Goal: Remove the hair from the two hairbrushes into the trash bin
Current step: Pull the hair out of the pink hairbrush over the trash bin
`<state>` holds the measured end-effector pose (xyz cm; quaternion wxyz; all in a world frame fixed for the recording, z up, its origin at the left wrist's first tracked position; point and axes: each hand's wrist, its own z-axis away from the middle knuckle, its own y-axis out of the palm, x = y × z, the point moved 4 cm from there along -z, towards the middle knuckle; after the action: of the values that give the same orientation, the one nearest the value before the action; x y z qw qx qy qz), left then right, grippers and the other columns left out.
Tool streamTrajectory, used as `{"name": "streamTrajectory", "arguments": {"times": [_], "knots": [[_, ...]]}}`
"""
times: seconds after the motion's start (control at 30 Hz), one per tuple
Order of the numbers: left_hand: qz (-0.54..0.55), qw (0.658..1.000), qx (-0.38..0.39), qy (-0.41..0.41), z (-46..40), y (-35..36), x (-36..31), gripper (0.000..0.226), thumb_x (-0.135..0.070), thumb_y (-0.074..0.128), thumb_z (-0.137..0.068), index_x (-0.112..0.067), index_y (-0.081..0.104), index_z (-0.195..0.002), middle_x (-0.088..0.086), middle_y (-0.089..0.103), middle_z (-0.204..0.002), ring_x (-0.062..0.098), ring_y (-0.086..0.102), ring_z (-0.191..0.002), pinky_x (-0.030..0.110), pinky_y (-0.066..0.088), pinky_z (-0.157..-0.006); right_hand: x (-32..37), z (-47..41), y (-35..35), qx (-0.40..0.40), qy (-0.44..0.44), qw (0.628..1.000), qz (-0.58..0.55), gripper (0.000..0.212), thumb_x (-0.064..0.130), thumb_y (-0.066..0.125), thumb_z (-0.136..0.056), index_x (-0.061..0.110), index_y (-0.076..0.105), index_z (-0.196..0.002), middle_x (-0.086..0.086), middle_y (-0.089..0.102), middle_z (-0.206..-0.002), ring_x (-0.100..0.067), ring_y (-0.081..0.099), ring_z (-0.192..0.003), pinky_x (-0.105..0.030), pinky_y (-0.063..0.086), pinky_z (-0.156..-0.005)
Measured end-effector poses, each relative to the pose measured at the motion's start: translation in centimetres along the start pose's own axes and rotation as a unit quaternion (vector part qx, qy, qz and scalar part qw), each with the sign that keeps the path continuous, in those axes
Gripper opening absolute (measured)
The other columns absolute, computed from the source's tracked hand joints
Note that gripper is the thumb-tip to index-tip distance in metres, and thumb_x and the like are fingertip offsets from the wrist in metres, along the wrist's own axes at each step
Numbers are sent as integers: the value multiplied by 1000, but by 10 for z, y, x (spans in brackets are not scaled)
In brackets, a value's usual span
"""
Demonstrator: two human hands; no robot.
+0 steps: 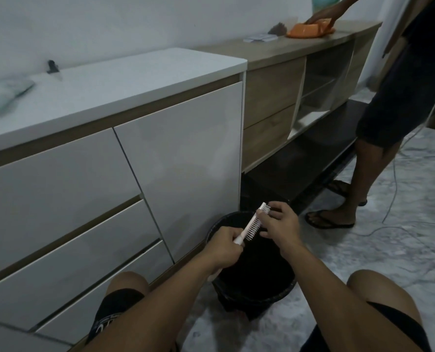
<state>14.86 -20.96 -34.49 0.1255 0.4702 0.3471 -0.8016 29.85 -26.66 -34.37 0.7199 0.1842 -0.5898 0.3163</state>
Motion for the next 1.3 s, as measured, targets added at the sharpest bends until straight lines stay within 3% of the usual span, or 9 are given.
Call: {"name": "streamTrajectory", "arguments": {"times": [0.13, 0.3, 0.43, 0.67, 0.77, 0.9, 1.0, 1.13, 1.3], "knots": [[-7, 1000, 20, 1, 3, -1, 0, 40, -1, 52, -82, -19, 68, -113, 1, 58, -72, 15, 53, -62, 33, 45, -62, 5, -1, -1, -4, 8, 998, -56, 41, 11, 72, -84, 21, 54, -120, -10, 62, -112, -25, 67, -97, -36, 60, -64], [25, 1000, 7, -3, 7, -5, 1, 41, 2, 51, -82, -19, 68, -113, 6, 61, -81, 13, 52, -62, 32, 45, -62, 10, 1, 1, -39, 3, 995, -90, 18, 9, 76, -82, 5, 71, -99, -16, 72, -94, -22, 71, -82, -28, 60, -56], [51, 999, 0, -3, 10, -7, 2, 38, 0, 53, -84, -15, 67, -115, 6, 61, -83, 13, 52, -62, 31, 44, -62, 11, 4, 3, -66, 49, 986, -147, 11, 12, 81, -77, 8, 71, -79, -15, 74, -86, -24, 74, -79, -30, 60, -58], [90, 995, 2, -40, 13, -11, 10, 33, 1, 54, -85, -7, 67, -115, 11, 60, -81, 12, 52, -56, 25, 44, -52, 0, 1, 11, 21, 273, 928, -252, 33, 15, 81, -75, 5, 66, -102, -13, 72, -100, -26, 67, -95, -40, 56, -66], [137, 989, 10, -59, 16, -14, 9, 32, 4, 50, -90, -2, 62, -119, 12, 62, -91, 9, 54, -54, 19, 45, -46, 0, 1, 12, 28, 255, 929, -267, 23, 16, 74, -83, 4, 64, -100, -14, 69, -102, -26, 65, -99, -39, 55, -72], [202, 976, 11, -78, 16, -19, 4, 30, 2, 43, -95, -1, 49, -125, 12, 64, -94, 10, 59, -51, 21, 50, -44, 5, 8, 23, 153, 166, 957, -182, 56, 18, 75, -82, 13, 51, -132, -15, 64, -123, -32, 65, -108, -45, 57, -81], [261, 960, 47, -94, 22, -23, -3, 11, 0, 41, -99, -5, 50, -101, 13, 65, -90, 16, 61, -55, 24, 49, -44, 8, 11, 31, 243, 105, 959, -103, 86, 4, 82, -70, 34, 41, -139, -8, 57, -126, -32, 63, -111, -43, 59, -75], [285, 946, 102, -119, 27, -26, -4, 9, -2, 39, -100, -8, 46, -96, 15, 67, -92, 20, 62, -53, 25, 48, -40, 16, 11, 23, 203, 77, 974, -70, 59, 3, 81, -73, 16, 58, -126, -12, 69, -109, -24, 71, -87, -33, 57, -63], [174, 978, 74, -91, 23, -24, 4, 21, -5, 64, -88, -13, 44, -92, 15, 63, -79, 18, 60, -42, 26, 47, -35, 13, 7, 11, 105, 109, 988, -42, 17, 14, 75, -82, 10, 73, -98, -15, 74, -93, -20, 69, -69, -28, 52, -53]]}}
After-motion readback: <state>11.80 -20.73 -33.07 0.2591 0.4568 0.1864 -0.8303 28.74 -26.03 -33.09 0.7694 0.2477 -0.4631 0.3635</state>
